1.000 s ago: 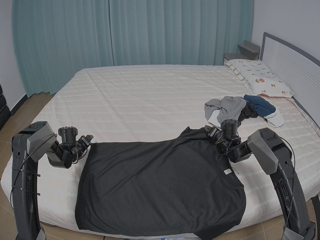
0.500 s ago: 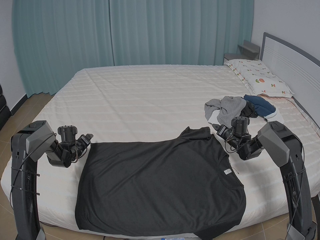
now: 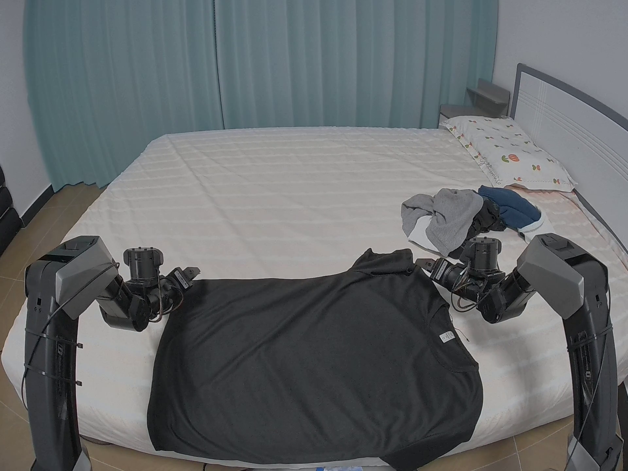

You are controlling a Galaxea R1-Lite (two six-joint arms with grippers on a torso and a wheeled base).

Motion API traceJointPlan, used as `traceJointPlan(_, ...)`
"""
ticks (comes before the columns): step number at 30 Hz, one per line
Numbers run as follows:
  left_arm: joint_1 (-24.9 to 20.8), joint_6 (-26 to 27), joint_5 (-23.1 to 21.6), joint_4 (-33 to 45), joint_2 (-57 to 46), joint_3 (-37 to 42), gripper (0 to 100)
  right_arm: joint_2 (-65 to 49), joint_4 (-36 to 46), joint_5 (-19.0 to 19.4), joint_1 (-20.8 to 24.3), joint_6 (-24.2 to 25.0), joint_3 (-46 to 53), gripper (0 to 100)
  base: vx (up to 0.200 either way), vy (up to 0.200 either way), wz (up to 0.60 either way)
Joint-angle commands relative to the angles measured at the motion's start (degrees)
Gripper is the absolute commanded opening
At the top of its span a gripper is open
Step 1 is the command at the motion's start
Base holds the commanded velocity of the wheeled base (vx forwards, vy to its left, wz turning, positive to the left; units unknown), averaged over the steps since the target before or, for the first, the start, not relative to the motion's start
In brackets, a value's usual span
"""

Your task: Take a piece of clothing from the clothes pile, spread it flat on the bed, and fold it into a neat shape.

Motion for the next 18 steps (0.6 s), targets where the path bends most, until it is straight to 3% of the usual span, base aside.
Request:
traceJointPlan(1,-0.65,-0.03,-0.22,-0.09,-0.10,0.18,100,-0.43,-0.02,0.05,0.14,0.00,0.39,100,0.000,0.000,0.00)
traceJointPlan(6,-0.74,-0.03,-0.30,0.00,-0.01,0.09,100,-0.08,-0.20,1.02,0.41,0.00,1.10,100,0.000,0.000,0.00)
traceJointPlan(7,-0.74,-0.03,-0.30,0.00,-0.01,0.09,0,0.01,-0.20,1.37,0.41,0.00,1.18,100,0.000,0.000,0.00)
traceJointPlan(14,-0.74,-0.03,-0.13,-0.62,-0.01,0.09,0,0.71,-0.20,1.64,0.58,-0.35,1.36,100,0.000,0.000,0.00)
traceJointPlan(15,-0.74,-0.03,0.14,-0.62,-0.01,0.09,0,1.15,-0.11,1.64,0.58,-1.05,1.27,0,0.000,0.000,0.00)
traceJointPlan(18,-0.74,-0.11,0.49,-0.62,-0.10,0.01,0,1.85,-0.02,1.55,0.58,-2.28,1.27,0,0.000,0.000,0.00)
